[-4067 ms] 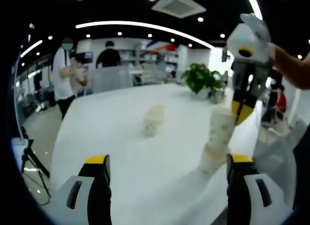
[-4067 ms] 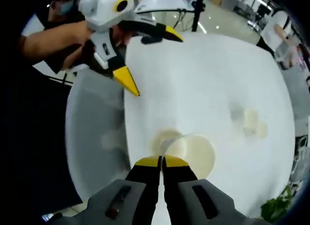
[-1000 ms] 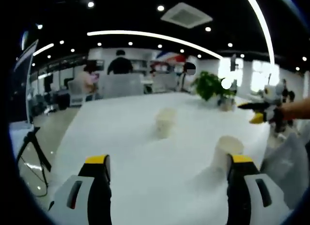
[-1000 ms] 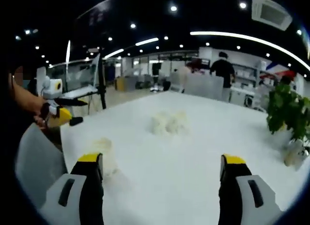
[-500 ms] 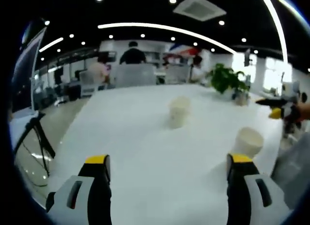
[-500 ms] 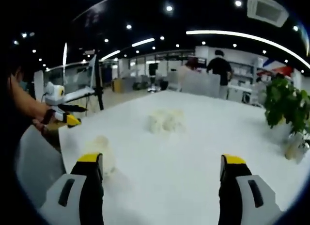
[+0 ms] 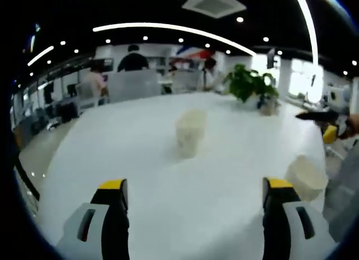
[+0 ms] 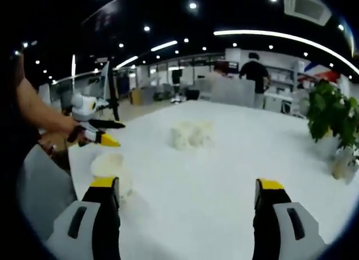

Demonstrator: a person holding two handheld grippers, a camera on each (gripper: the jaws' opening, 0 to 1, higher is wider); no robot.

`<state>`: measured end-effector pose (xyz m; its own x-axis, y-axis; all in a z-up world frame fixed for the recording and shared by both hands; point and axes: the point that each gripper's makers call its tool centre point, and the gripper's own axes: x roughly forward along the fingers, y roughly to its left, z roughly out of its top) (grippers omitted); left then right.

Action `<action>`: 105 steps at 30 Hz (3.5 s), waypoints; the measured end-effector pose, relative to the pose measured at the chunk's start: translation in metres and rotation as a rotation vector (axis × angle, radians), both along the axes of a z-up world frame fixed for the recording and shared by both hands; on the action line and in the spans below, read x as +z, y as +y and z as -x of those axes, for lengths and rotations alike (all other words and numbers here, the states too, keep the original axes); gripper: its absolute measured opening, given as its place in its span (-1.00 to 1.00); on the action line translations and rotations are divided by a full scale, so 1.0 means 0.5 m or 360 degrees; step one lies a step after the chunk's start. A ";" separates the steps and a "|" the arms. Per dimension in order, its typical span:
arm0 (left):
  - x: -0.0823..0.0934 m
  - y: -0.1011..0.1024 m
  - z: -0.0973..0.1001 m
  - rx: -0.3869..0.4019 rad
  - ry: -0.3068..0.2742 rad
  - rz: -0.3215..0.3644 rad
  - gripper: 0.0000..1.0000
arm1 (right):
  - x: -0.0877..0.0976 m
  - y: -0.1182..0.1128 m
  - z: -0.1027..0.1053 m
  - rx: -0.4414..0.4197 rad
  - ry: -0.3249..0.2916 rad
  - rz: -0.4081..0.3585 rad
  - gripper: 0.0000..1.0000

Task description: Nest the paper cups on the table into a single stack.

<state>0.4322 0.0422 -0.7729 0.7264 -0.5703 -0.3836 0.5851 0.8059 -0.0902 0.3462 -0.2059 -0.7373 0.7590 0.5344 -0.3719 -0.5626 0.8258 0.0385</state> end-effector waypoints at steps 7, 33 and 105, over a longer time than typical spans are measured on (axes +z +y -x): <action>-0.009 -0.050 -0.075 -0.0024 -0.0016 0.0015 0.92 | 0.007 -0.005 -0.005 -0.0001 0.0001 0.0003 0.98; -0.037 -0.167 -0.261 -0.0154 -0.0117 -0.0057 0.46 | -0.024 -0.025 0.018 -0.0028 0.0070 0.0007 0.96; 0.224 -0.154 -0.283 -0.0178 -0.0272 0.0232 -0.12 | -0.009 -0.008 0.020 0.0009 0.0044 0.0016 0.96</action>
<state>0.5738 -0.0346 -0.6609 0.7027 -0.6912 -0.1688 0.6868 0.7209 -0.0927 0.3362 -0.2101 -0.7418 0.7455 0.5346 -0.3981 -0.5659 0.8232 0.0459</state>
